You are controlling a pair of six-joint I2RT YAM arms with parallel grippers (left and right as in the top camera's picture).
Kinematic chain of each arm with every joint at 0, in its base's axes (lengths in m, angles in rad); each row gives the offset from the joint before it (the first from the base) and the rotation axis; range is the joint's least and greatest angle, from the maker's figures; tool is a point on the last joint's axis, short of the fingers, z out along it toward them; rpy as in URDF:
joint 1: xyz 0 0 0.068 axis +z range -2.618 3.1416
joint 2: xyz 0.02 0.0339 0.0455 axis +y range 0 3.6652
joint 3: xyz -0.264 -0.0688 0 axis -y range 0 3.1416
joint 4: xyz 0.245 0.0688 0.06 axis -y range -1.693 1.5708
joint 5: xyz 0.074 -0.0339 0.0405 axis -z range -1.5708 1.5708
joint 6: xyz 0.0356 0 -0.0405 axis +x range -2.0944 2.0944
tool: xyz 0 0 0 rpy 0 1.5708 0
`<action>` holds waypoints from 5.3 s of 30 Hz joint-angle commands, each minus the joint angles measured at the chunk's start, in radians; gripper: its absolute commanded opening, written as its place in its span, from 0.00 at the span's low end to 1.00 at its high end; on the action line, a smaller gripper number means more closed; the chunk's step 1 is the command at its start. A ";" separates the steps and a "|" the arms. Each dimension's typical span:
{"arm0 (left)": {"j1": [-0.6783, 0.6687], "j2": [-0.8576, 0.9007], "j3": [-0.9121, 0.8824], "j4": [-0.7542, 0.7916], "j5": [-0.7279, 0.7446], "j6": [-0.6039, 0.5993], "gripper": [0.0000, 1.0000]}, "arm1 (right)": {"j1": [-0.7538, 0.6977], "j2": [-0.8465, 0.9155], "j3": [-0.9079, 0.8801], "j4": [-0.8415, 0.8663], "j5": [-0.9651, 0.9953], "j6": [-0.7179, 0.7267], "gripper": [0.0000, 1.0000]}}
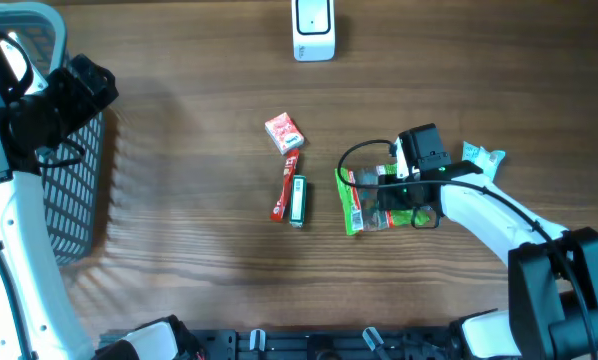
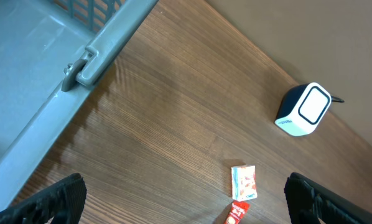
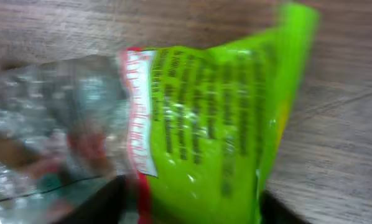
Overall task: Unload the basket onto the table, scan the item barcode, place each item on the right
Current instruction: 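Grasp the green snack bag's edge with the right gripper and lift, then carry the green snack bag up to the white scanner, then hold the bag in front of the scanner, then pull away, then lower the green snack bag beside the pale blue pack and release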
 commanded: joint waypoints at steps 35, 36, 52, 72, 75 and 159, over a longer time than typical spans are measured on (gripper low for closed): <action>-0.003 -0.001 0.008 0.002 0.012 0.020 1.00 | -0.003 -0.423 0.389 -0.326 -0.367 -0.189 0.04; -0.003 -0.001 0.008 0.002 0.012 0.020 1.00 | -0.003 -0.418 0.435 -0.357 -0.348 -0.176 0.04; -0.003 -0.001 0.008 0.002 0.012 0.020 1.00 | 0.086 0.103 1.314 -0.655 -0.130 -0.293 0.04; -0.003 -0.001 0.008 0.002 0.012 0.020 1.00 | 0.232 0.668 1.314 0.374 0.713 -0.831 0.04; -0.003 -0.001 0.008 0.002 0.012 0.020 1.00 | 0.232 0.755 1.314 0.579 0.752 -1.007 0.04; -0.003 -0.001 0.008 0.002 0.012 0.020 1.00 | -0.209 0.275 0.695 -0.517 0.179 -0.293 0.94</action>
